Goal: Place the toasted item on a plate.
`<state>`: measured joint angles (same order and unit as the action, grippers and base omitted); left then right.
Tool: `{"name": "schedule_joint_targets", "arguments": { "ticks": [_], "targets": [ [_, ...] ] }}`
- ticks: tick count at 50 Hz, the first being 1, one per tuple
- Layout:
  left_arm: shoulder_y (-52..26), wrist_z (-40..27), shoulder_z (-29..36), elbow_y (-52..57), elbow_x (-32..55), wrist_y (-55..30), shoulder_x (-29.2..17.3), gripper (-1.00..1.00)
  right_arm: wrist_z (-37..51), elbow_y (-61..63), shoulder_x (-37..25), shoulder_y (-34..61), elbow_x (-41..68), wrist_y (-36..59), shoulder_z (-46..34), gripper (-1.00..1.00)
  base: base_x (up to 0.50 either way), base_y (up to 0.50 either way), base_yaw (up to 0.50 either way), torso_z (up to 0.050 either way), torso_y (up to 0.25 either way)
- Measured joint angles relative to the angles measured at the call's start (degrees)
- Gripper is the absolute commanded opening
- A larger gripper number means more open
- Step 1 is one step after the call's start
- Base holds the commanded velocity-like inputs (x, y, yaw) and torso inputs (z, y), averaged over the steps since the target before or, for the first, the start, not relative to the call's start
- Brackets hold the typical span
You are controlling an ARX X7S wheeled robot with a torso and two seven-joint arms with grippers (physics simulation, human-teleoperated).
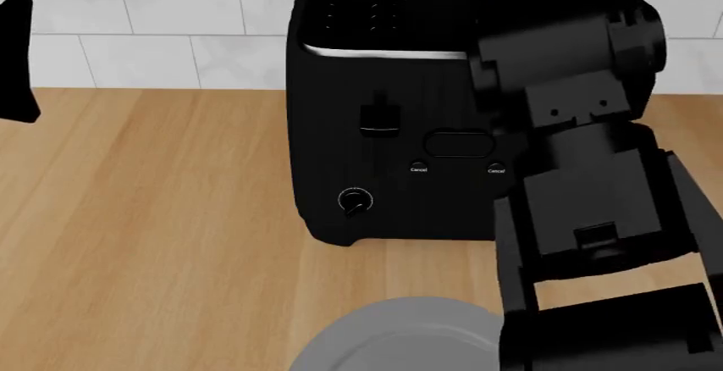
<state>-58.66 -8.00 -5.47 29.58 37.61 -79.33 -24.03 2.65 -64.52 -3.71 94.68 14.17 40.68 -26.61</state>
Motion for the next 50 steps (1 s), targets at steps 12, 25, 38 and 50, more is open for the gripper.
{"name": "schedule_joint_targets", "arguments": {
  "ticks": [12,25,38,50],
  "targets": [
    [0.08,-0.41,0.01,0.01,0.43,-0.04,-0.16,1.0,-0.44,-6.91,1.16,1.3,-0.29,-4.25,1.2,1.0,0.0,0.0,0.0,0.0,0.001],
    [0.43,-0.62,0.71,-0.69,0.41,0.92,-0.27,1.0,-0.42,-8.7,1.54,1.31,-2.35,-5.93,3.53,-1.0,0.0,0.0,0.0,0.0,0.0],
    [0.48,-0.97,0.81,-0.74,0.84,1.05,-0.3,1.0,-0.57,-9.73,1.62,2.01,-4.1,-6.06,5.19,-1.0,0.0,0.0,0.0,0.0,0.0],
    [0.38,-1.2,0.93,-0.93,1.21,1.34,-0.32,1.0,-1.36,-10.35,1.79,5.53,-5.14,-4.88,6.04,-1.0,0.0,0.0,0.0,0.0,0.0]
  ]
}}
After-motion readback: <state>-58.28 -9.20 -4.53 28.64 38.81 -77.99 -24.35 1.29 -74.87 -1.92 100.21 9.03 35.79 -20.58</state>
